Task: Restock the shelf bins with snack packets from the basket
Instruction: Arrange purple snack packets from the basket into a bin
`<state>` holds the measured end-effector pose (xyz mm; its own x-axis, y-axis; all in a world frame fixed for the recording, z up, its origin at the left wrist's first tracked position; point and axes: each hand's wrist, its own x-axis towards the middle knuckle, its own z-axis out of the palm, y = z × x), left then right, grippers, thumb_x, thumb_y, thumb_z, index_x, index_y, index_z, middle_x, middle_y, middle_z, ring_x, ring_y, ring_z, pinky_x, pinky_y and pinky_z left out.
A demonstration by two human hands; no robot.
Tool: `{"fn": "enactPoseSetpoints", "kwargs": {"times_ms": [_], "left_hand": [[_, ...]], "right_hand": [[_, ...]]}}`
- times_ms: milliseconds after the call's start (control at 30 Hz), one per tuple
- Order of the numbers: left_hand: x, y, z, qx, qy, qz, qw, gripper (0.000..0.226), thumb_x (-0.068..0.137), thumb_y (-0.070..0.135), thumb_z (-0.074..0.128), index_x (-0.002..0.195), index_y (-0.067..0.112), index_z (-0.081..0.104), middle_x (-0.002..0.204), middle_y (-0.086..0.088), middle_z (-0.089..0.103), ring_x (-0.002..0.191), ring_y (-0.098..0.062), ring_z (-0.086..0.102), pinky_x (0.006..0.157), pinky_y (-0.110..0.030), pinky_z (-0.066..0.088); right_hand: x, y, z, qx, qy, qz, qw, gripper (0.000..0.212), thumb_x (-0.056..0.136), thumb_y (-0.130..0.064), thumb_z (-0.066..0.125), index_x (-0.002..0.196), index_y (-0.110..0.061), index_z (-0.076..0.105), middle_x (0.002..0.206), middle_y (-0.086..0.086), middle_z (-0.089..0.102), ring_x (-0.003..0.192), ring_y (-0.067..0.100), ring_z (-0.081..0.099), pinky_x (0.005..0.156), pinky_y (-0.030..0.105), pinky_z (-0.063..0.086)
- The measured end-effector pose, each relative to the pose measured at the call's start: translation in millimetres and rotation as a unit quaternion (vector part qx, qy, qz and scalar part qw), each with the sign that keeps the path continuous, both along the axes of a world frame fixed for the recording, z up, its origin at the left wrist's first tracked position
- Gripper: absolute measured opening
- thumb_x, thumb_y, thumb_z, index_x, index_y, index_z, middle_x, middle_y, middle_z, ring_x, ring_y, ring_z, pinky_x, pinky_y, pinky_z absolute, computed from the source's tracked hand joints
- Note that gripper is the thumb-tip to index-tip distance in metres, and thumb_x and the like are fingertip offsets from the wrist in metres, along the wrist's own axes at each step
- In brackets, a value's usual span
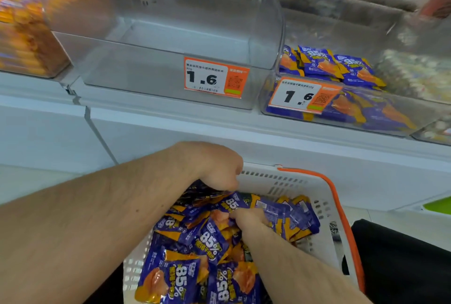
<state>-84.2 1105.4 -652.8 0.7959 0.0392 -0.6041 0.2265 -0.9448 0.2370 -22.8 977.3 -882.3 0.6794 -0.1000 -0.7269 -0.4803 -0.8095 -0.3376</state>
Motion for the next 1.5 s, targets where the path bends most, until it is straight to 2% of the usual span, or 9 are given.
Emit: {"fn": "enactPoseSetpoints", "kwargs": {"times_ms": [133, 300, 467, 733, 933, 1200, 1333, 1433, 1500], "left_hand": [[2.1, -3.8, 0.3, 0.002, 0.002, -0.007, 1.000, 0.040, 0.097, 0.031, 0.047, 0.128, 0.007, 0.055, 0.131, -0.011, 0.058, 0.106, -0.024, 0.056, 0.087, -0.037, 0.045], [0.1, -3.5, 6.6, -0.016, -0.025, 0.020, 0.999, 0.030, 0.094, 0.028, 0.051, 0.123, 0.022, 0.053, 0.121, -0.003, 0.054, 0.110, -0.023, 0.052, 0.090, -0.034, 0.043], [-3.4, -3.6, 8.4, -0.048, -0.136, 0.083, 0.986, 0.060, 0.091, 0.041, 0.057, 0.146, 0.027, 0.036, 0.146, 0.002, 0.046, 0.126, -0.018, 0.049, 0.102, -0.032, 0.042], [-3.1, -22.7, 47.2, -0.317, -0.313, 0.345, 0.826, 0.061, 0.082, 0.028, 0.077, 0.133, 0.026, 0.043, 0.117, 0.008, 0.058, 0.079, -0.004, 0.061, 0.054, -0.017, 0.043], [-12.7, -34.9, 61.9, -0.496, -0.265, 0.324, 0.761, 0.023, 0.087, -0.001, 0.068, 0.105, 0.013, 0.066, 0.096, -0.012, 0.075, 0.076, -0.020, 0.069, 0.063, -0.028, 0.054], [6.4, -38.7, 86.7, -0.533, -0.382, 0.344, 0.672, 0.020, 0.091, 0.000, 0.061, 0.108, 0.008, 0.067, 0.095, -0.009, 0.076, 0.078, -0.024, 0.071, 0.070, -0.038, 0.058], [26.1, -30.0, 102.7, -0.471, -0.460, 0.321, 0.681, 0.022, 0.100, 0.023, 0.053, 0.095, 0.006, 0.066, 0.077, 0.000, 0.072, 0.064, -0.013, 0.065, 0.056, -0.023, 0.052], [41.8, 1.1, 94.3, -0.159, -0.646, 0.181, 0.724, 0.036, 0.090, 0.044, 0.046, 0.099, 0.018, 0.069, 0.086, 0.007, 0.068, 0.076, -0.014, 0.058, 0.068, -0.025, 0.048], [46.8, 20.2, 77.8, 0.008, -0.653, 0.112, 0.749, 0.047, 0.087, 0.044, 0.042, 0.112, 0.014, 0.067, 0.098, -0.001, 0.069, 0.084, -0.024, 0.062, 0.076, -0.034, 0.051]], "right_hand": [[5.8, -3.1, 16.4, 0.180, 0.021, -0.081, 0.980, 0.009, 0.086, -0.011, 0.065, 0.087, -0.011, 0.056, 0.079, 0.005, 0.055, 0.074, 0.024, 0.056, 0.071, 0.038, 0.053], [15.7, -20.6, 72.8, 0.163, -0.135, -0.002, 0.977, 0.020, 0.085, 0.000, 0.054, 0.074, -0.014, 0.044, 0.069, 0.006, 0.044, 0.057, 0.019, 0.036, 0.048, 0.029, 0.031], [27.0, -26.9, 152.4, 0.230, -0.187, 0.049, 0.954, 0.017, 0.085, -0.001, 0.059, 0.079, -0.013, 0.050, 0.067, 0.009, 0.048, 0.056, 0.022, 0.040, 0.050, 0.031, 0.031], [27.8, -44.9, 258.1, 0.425, -0.134, 0.069, 0.892, 0.020, 0.093, 0.004, 0.056, 0.083, -0.013, 0.058, 0.077, 0.008, 0.068, 0.066, 0.022, 0.063, 0.061, 0.030, 0.048], [27.1, -52.0, 292.4, 0.489, -0.181, 0.056, 0.851, 0.015, 0.097, -0.003, 0.057, 0.103, -0.016, 0.061, 0.099, 0.011, 0.071, 0.078, 0.023, 0.070, 0.061, 0.034, 0.055], [5.7, -62.9, 312.2, 0.457, -0.345, 0.126, 0.810, 0.035, 0.090, -0.004, 0.067, 0.096, -0.038, 0.064, 0.088, -0.008, 0.067, 0.074, 0.016, 0.070, 0.070, 0.040, 0.061], [28.4, -60.9, 327.6, 0.490, -0.309, 0.068, 0.812, 0.041, 0.089, 0.018, 0.054, 0.092, -0.021, 0.066, 0.093, 0.009, 0.070, 0.075, 0.016, 0.071, 0.065, 0.029, 0.058], [69.6, -48.4, 346.9, 0.464, -0.368, 0.013, 0.806, 0.037, 0.089, 0.011, 0.057, 0.091, -0.024, 0.065, 0.102, 0.008, 0.069, 0.082, 0.020, 0.072, 0.068, 0.035, 0.060], [102.5, -32.7, 358.7, 0.456, -0.371, -0.001, 0.809, 0.027, 0.089, 0.007, 0.061, 0.097, -0.019, 0.065, 0.096, 0.008, 0.069, 0.077, 0.019, 0.071, 0.062, 0.032, 0.059]]}}
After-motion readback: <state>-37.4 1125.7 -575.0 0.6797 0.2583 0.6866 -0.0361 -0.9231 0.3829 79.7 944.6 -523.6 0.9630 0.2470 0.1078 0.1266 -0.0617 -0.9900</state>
